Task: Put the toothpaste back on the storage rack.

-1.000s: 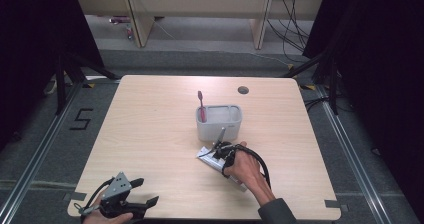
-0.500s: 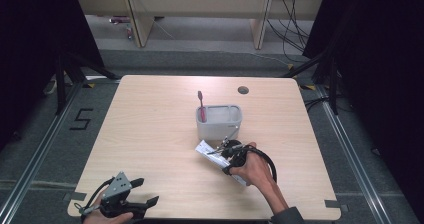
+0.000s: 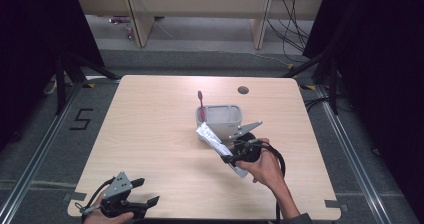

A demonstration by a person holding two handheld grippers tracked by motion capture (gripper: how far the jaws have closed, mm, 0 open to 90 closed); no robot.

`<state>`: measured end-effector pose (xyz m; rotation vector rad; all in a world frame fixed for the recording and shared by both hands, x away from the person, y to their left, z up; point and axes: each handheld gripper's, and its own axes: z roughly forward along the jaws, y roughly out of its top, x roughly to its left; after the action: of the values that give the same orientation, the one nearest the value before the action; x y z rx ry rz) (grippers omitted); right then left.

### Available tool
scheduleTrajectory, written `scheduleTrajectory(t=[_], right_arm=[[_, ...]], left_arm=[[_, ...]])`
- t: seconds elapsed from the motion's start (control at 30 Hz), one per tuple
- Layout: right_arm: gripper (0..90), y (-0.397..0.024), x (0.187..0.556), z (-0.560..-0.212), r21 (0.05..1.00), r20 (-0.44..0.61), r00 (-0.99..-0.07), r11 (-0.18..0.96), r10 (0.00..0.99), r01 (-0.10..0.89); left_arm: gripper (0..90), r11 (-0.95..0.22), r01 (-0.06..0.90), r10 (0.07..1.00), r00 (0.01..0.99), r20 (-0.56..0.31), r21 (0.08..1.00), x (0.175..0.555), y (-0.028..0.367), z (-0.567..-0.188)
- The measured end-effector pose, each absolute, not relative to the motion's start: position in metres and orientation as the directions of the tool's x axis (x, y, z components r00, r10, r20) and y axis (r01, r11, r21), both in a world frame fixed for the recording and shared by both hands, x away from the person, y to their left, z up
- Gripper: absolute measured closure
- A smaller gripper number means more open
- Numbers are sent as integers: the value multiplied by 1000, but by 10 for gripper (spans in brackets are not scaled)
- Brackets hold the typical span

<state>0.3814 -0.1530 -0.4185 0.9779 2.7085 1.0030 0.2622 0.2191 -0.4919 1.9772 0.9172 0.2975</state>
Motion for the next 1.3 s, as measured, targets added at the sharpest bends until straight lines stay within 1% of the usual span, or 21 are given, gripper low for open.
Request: scheduleTrajectory(t=[0.07, 0.13, 0.17, 0.27, 0.33, 0.4, 0.47, 0.57, 0.6, 0.63, 0.7, 0.73, 0.77, 0.8, 0.93, 1.0, 1.13, 1.17, 1.23, 1.3], right_arm=[[681, -156, 381, -414, 626, 144, -773, 549, 617, 554], [682, -159, 384, -413, 668, 144, -778, 520, 612, 533], [683, -161, 384, -410, 669, 151, -779, 517, 609, 534], [684, -164, 388, -408, 718, 126, -779, 485, 614, 499], [686, -165, 388, -404, 726, 149, -759, 451, 633, 519], [688, -167, 391, -401, 748, 134, -766, 443, 629, 494], [690, -168, 394, -399, 773, 143, -775, 420, 615, 476], [691, -169, 394, -396, 781, 156, -760, 392, 630, 486], [691, -169, 397, -393, 803, 139, -765, 381, 629, 459], [691, -169, 397, -393, 803, 139, -765, 381, 629, 459], [691, -171, 402, -389, 833, 143, -759, 337, 635, 439], [691, -172, 405, -388, 847, 121, -763, 335, 635, 413], [691, -172, 406, -387, 854, 116, -754, 323, 646, 408], [691, -172, 406, -386, 852, 139, -746, 305, 651, 425], [691, -172, 412, -386, 872, 153, -735, 259, 660, 415], [691, -173, 417, -385, 885, 124, -733, 260, 669, 387], [692, -173, 425, -381, 908, 116, -719, 221, 685, 356], [692, -173, 428, -379, 918, 92, -717, 220, 691, 330], [692, -172, 431, -377, 924, 119, -720, 189, 683, 332], [692, -171, 432, -377, 927, 124, -711, 174, 692, 331]], left_arm=[[191, -302, 489, 704, 694, -155, 819, 263, 218, -492], [191, -312, 487, 701, 698, -148, 816, 263, 218, -493], [191, -314, 487, 703, 697, -145, 815, 263, 218, -492], [191, -311, 489, 700, 698, -152, 815, 264, 218, -492], [191, -314, 488, 704, 695, -144, 815, 263, 218, -492], [191, -313, 484, 700, 699, -146, 817, 264, 218, -491], [191, -312, 489, 699, 699, -152, 815, 264, 218, -492], [191, -316, 486, 702, 697, -144, 815, 263, 218, -491], [191, -312, 483, 700, 699, -146, 818, 264, 218, -491], [191, -312, 483, 700, 699, -146, 818, 264, 218, -491], [191, -317, 482, 701, 699, -141, 817, 264, 218, -492], [191, -316, 483, 699, 701, -144, 817, 264, 218, -491], [191, -316, 482, 697, 702, -145, 817, 264, 218, -491], [191, -315, 485, 701, 698, -143, 816, 264, 218, -491], [191, -317, 480, 696, 703, -143, 818, 264, 218, -491], [191, -315, 483, 701, 699, -143, 817, 264, 218, -491], [191, -313, 481, 696, 703, -146, 819, 264, 218, -491], [191, -317, 484, 700, 699, -143, 816, 264, 218, -491], [191, -318, 481, 694, 705, -144, 817, 264, 218, -491], [191, -317, 480, 696, 704, -143, 818, 264, 218, -491]])
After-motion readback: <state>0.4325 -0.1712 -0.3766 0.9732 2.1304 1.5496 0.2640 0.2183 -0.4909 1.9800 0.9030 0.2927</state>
